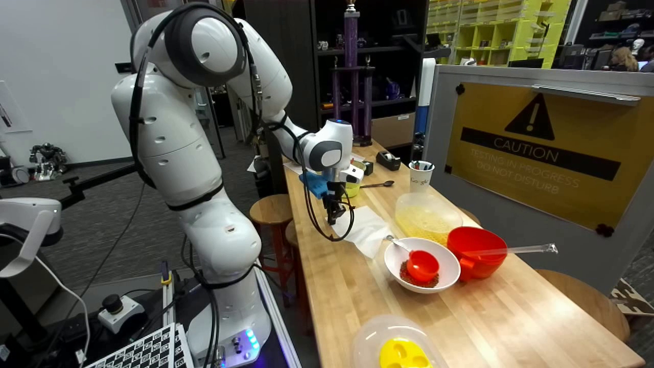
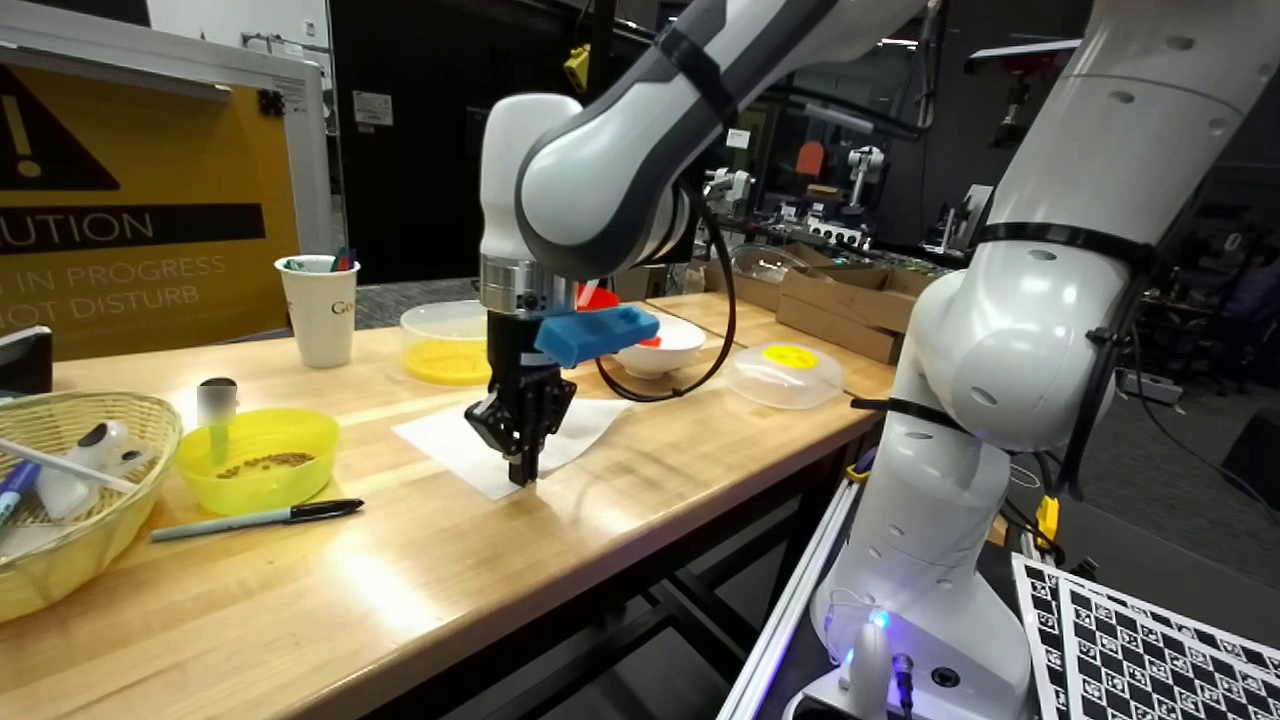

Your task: Fold the paper towel in half

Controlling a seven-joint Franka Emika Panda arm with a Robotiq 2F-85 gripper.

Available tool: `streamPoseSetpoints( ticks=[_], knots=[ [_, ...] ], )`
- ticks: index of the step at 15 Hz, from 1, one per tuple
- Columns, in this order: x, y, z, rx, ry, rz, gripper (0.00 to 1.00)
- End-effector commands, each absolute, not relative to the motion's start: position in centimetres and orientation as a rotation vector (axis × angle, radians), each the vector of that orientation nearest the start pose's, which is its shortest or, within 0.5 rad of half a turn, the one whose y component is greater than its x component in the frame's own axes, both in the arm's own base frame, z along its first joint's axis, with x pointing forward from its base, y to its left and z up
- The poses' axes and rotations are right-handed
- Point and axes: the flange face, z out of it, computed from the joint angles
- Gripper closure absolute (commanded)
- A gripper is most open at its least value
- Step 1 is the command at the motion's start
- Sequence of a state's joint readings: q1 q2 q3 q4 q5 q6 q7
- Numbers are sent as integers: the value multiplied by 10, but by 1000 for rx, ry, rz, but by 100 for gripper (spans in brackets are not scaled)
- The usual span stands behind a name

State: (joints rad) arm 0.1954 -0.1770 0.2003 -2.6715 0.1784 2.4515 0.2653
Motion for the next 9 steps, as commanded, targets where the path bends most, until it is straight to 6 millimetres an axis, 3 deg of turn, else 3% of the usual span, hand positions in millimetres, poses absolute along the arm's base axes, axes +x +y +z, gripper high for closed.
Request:
streamPoseSetpoints(
  ticks=[1, 9],
  knots=[
    [374, 155, 287, -3059, 19, 140, 100],
    [375, 154, 288, -3062, 23, 132, 100]
  ],
)
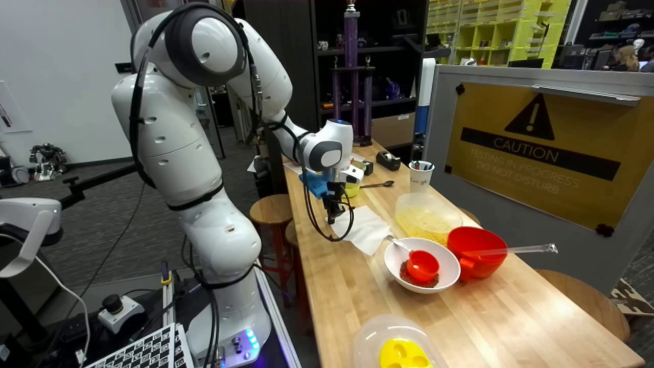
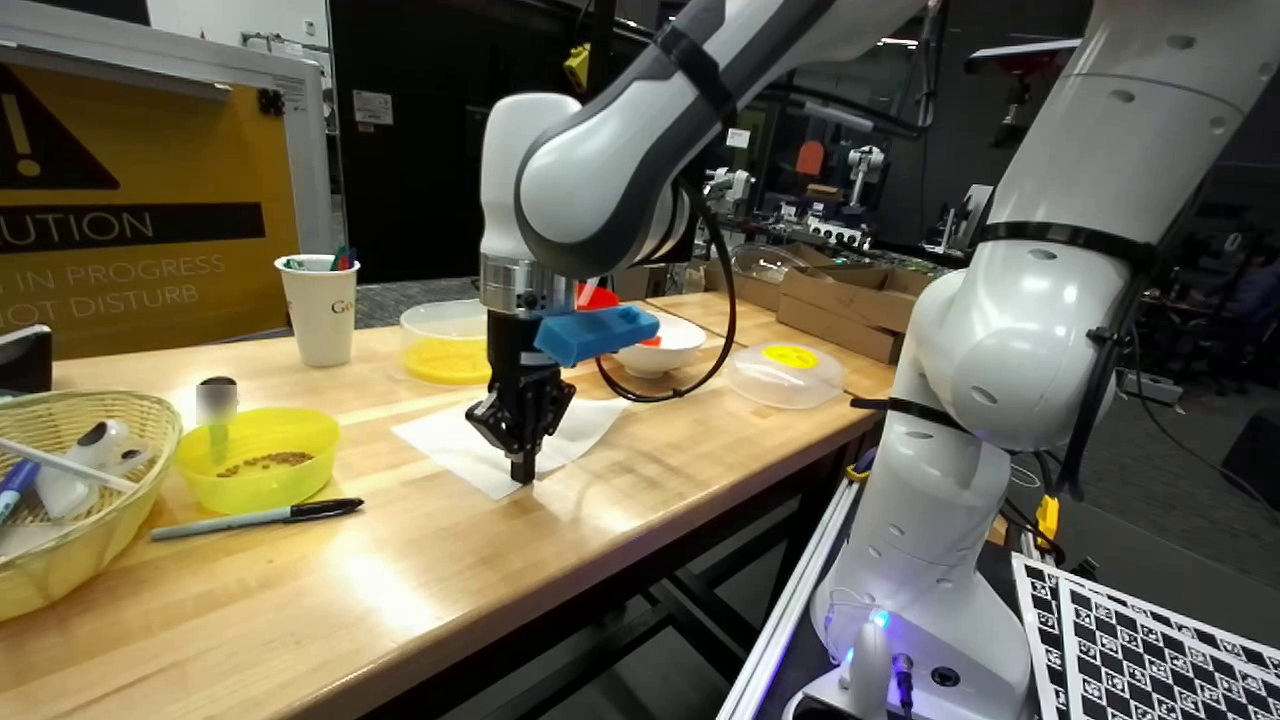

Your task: Fold the paper towel in half

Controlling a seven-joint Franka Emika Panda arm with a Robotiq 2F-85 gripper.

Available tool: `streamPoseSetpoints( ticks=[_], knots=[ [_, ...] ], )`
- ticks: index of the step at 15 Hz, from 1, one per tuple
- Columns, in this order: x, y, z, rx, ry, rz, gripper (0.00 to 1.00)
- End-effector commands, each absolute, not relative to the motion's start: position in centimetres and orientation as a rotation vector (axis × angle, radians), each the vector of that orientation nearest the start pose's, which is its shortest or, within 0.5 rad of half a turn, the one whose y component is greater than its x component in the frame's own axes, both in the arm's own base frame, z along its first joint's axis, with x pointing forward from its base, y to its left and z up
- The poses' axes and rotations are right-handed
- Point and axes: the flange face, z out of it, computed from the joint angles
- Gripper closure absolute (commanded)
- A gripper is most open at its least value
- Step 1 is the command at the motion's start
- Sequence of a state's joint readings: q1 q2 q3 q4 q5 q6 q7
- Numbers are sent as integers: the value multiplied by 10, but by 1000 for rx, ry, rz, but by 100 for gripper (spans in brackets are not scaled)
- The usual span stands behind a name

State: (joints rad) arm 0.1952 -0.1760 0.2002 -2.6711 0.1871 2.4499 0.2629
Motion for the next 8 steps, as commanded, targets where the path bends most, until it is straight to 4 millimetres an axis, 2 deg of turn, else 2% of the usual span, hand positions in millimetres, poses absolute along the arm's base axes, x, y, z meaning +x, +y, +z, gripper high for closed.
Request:
streamPoseSetpoints(
  ticks=[1, 8],
  knots=[
    [375, 154, 288, -3062, 24, 121, 100],
    [367, 152, 315, -3060, 14, 56, 100]
  ],
)
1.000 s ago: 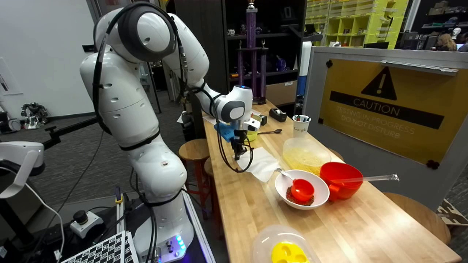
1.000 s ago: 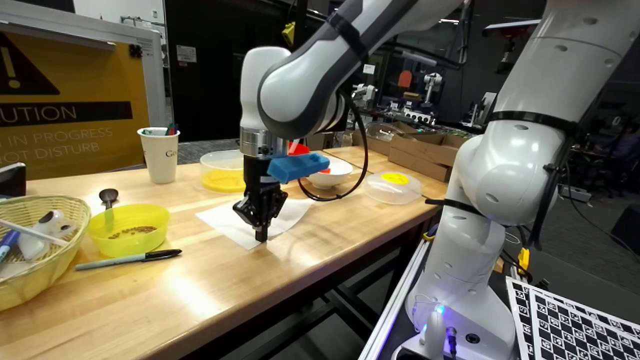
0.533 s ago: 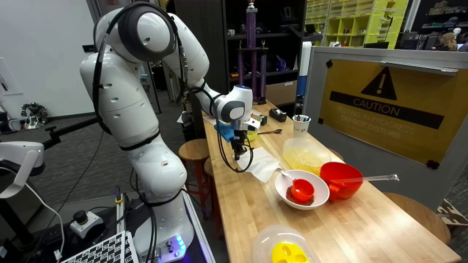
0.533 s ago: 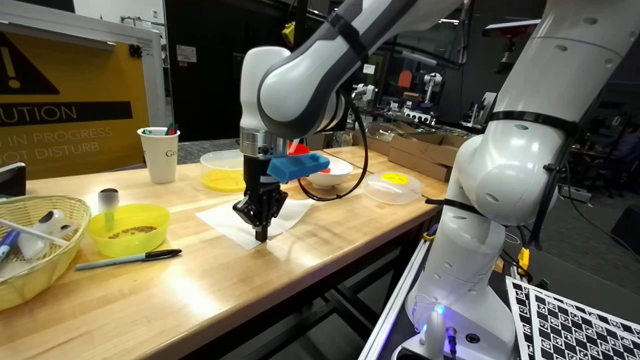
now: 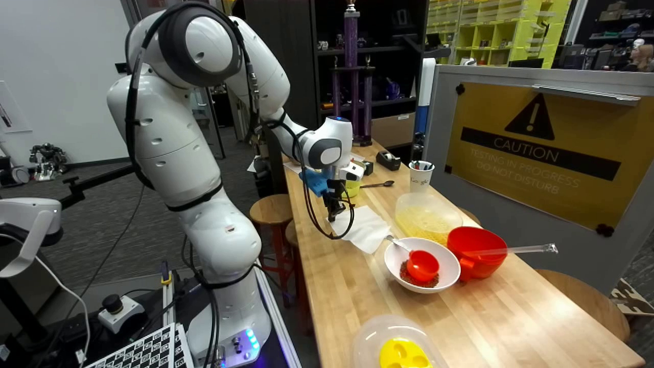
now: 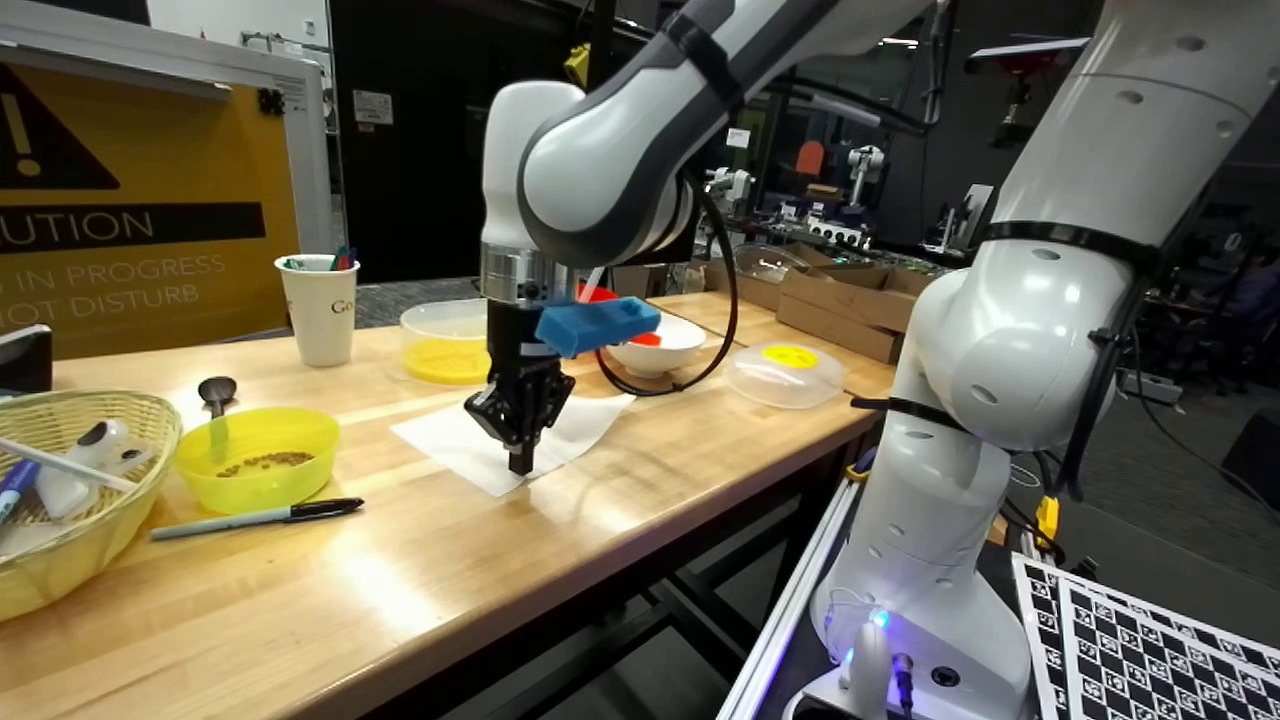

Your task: Fold the paper towel in half

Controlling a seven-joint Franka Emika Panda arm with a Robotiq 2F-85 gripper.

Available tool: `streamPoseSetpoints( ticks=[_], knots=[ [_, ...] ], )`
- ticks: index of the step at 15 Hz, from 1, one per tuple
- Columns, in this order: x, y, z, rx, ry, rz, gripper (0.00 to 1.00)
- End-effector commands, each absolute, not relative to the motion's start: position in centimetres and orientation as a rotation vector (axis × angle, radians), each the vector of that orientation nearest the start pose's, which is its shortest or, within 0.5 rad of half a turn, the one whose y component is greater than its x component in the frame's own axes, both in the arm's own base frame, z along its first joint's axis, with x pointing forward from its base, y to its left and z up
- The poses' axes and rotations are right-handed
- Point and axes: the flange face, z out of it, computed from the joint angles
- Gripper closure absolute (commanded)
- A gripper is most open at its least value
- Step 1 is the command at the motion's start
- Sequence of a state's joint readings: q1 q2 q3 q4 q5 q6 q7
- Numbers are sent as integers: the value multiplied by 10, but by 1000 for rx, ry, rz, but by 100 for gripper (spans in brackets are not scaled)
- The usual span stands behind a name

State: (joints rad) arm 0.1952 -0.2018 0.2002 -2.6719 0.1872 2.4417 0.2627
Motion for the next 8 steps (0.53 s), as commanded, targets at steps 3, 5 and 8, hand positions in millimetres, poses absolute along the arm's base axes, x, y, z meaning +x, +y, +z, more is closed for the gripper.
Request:
streamPoseSetpoints(
  ticks=[3, 5, 8],
  knots=[
    [365, 151, 324, -3062, 15, 44, 93],
    [364, 150, 329, -3063, 10, 34, 97],
    [362, 150, 336, -3058, 13, 15, 100]
  ],
)
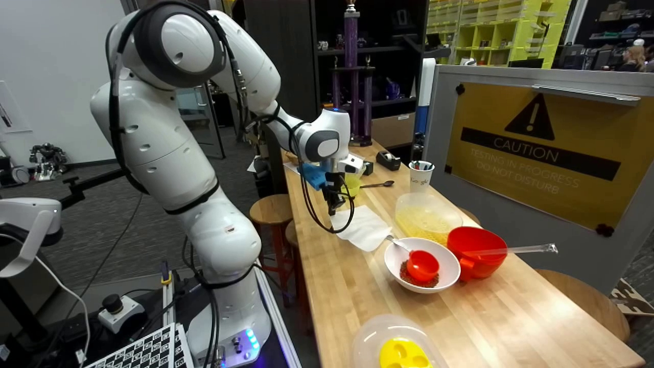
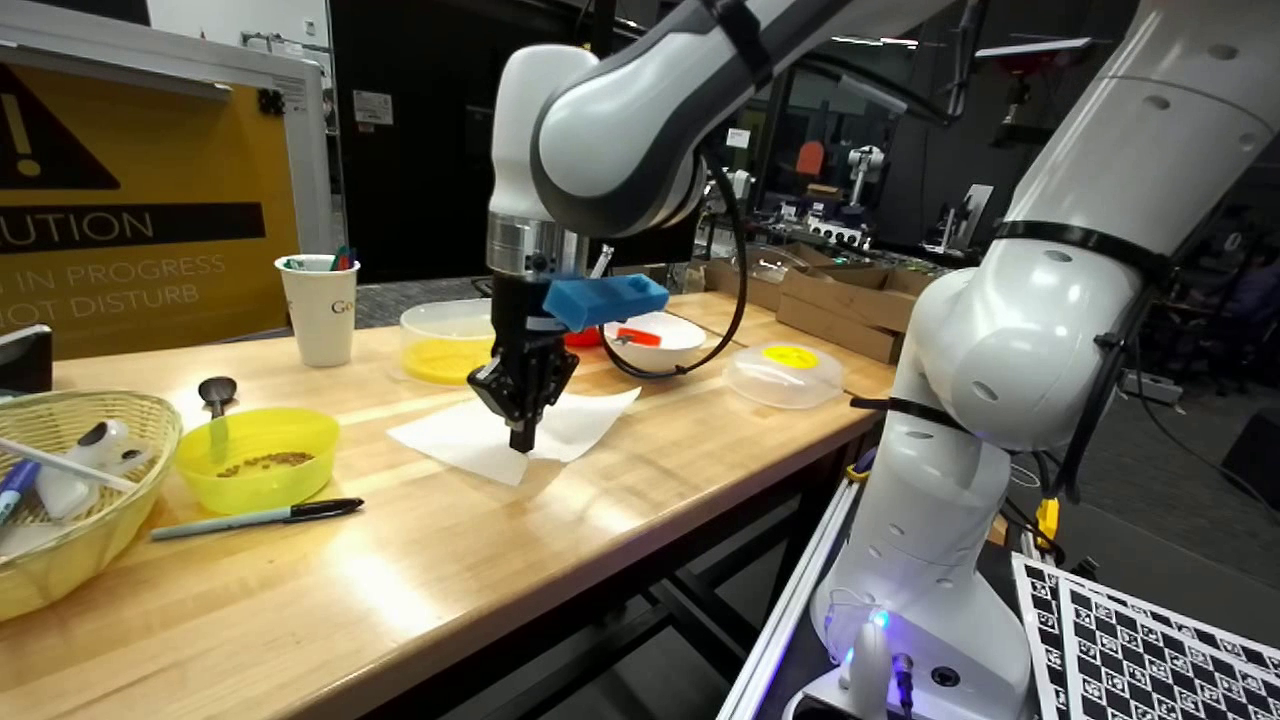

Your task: Fold the paper towel in half

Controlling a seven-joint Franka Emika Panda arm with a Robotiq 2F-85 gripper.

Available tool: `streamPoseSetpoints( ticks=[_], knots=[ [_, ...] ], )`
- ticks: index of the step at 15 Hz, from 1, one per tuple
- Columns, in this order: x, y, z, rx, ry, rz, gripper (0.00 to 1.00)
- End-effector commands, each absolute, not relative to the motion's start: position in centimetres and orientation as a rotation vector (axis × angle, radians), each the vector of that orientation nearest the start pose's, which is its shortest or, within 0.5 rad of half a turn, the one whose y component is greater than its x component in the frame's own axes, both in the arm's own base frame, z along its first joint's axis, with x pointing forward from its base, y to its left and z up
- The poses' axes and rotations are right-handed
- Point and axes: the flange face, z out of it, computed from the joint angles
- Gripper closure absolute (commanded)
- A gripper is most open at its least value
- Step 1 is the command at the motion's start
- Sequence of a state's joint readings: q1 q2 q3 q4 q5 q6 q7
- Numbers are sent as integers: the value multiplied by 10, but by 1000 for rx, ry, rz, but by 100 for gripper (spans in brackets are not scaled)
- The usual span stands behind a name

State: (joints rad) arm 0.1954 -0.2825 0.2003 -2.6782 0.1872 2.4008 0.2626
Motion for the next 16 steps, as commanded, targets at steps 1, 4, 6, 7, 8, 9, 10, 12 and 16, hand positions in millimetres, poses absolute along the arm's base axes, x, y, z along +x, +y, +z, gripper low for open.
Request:
streamPoseSetpoints(
  ticks=[1, 4, 6, 7, 8, 9, 10, 12, 16],
  knots=[
    [362, 150, 338, -3056, 16, 9, 100],
    [365, 145, 346, -3048, 39, -11, 100],
    [367, 139, 352, -3042, 59, -31, 100],
    [368, 135, 355, -3038, 73, -42, 100],
    [369, 132, 358, -3034, 86, -53, 100],
    [370, 128, 362, -3030, 102, -65, 100],
    [371, 123, 366, -3023, 120, -78, 100],
    [372, 113, 372, -3011, 156, -104, 100],
    [373, 89, 382, -2981, 244, -143, 100]
  ],
)
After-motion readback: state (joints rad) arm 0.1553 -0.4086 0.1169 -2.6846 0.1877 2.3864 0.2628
